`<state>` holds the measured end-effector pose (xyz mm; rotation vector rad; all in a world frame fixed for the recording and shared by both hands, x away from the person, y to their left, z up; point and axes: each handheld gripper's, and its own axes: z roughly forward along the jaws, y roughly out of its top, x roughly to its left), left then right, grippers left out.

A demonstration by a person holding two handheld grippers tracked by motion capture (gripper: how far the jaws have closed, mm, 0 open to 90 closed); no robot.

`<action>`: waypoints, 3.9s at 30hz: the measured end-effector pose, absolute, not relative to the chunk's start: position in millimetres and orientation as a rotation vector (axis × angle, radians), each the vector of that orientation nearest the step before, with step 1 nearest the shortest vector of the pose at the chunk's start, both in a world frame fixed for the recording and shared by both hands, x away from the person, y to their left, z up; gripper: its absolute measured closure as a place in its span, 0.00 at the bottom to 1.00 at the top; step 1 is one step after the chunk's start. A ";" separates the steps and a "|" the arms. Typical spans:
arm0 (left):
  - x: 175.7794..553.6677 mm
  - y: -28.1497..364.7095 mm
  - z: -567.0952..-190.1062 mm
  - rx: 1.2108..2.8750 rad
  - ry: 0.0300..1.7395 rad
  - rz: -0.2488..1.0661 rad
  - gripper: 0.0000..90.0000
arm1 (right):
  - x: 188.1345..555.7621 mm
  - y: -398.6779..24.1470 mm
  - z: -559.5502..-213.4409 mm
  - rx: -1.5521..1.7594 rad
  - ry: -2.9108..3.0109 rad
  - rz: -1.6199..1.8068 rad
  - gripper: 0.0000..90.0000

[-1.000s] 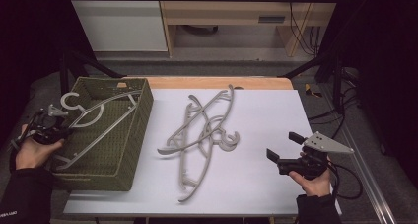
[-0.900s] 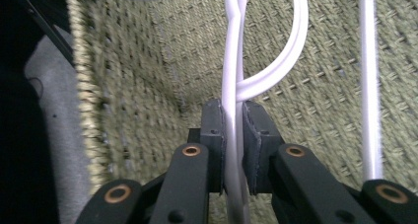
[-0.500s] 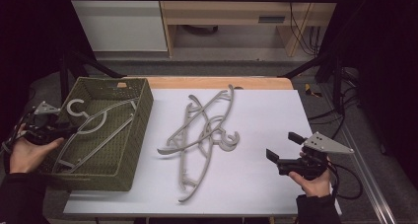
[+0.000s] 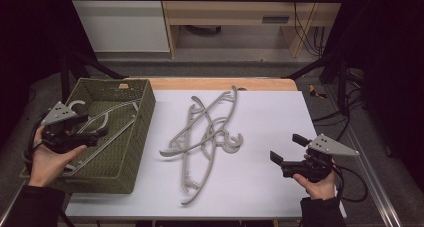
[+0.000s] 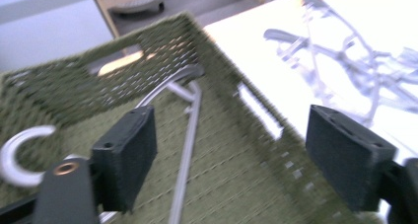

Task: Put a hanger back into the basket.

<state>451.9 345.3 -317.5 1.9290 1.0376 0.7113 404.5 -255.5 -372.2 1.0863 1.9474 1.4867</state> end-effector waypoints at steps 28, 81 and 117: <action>452.3 206.3 -338.4 2.033 0.792 0.538 0.13 | 403.2 -258.1 -371.8 1.090 1.944 1.499 0.03; 548.2 71.4 -444.8 2.530 0.770 0.399 0.80 | 403.2 -255.1 -370.4 1.059 1.957 1.509 0.03; 532.2 87.2 -436.3 2.595 0.762 0.292 0.90 | 403.0 -255.1 -371.2 1.054 1.966 1.502 0.03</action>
